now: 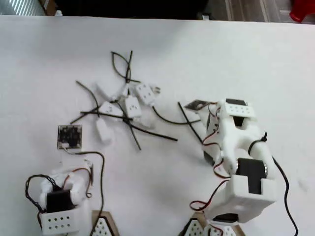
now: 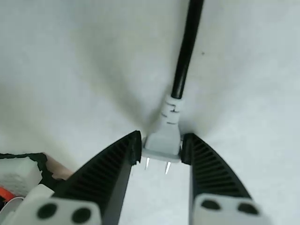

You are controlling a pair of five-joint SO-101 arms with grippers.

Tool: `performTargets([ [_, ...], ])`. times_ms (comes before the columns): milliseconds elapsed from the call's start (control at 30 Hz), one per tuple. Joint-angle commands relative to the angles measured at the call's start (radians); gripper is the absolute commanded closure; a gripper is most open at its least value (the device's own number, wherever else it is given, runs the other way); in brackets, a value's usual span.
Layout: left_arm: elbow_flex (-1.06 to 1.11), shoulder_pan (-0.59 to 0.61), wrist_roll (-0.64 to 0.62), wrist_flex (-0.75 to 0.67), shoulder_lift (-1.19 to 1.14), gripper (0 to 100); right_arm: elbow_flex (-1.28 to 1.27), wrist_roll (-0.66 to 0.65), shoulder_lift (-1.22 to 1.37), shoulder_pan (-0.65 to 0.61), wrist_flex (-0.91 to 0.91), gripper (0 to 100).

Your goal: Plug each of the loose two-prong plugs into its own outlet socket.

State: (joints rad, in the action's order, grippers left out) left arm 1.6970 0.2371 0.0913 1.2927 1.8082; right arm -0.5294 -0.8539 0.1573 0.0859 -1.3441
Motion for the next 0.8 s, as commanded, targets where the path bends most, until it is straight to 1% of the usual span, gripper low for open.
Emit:
performTargets([
  [0, -0.003, -0.015, 0.009, -0.009, 0.004, 95, -0.006, -0.011, 0.022, 0.008, 0.021, 89.0],
  [100, -0.003, -0.015, 0.009, -0.009, 0.004, 95, -0.006, -0.011, 0.016, 0.007, 0.016, 89.6],
  [233, -0.003, -0.015, 0.009, -0.009, 0.004, 95, 0.023, -0.011, -0.005, 0.005, 0.013, 98.7],
  [300, -0.003, -0.015, 0.009, -0.009, 0.004, 95, 0.044, -0.011, -0.033, 0.007, -0.004, 97.5],
  [600, -0.003, -0.015, 0.009, -0.009, 0.004, 95, 0.092, -0.011, -0.177, 0.010, -0.015, 98.2],
  [767, -0.003, -0.015, 0.009, -0.009, 0.004, 95, 0.087, -0.011, -0.183, 0.015, 0.030, 98.1],
])
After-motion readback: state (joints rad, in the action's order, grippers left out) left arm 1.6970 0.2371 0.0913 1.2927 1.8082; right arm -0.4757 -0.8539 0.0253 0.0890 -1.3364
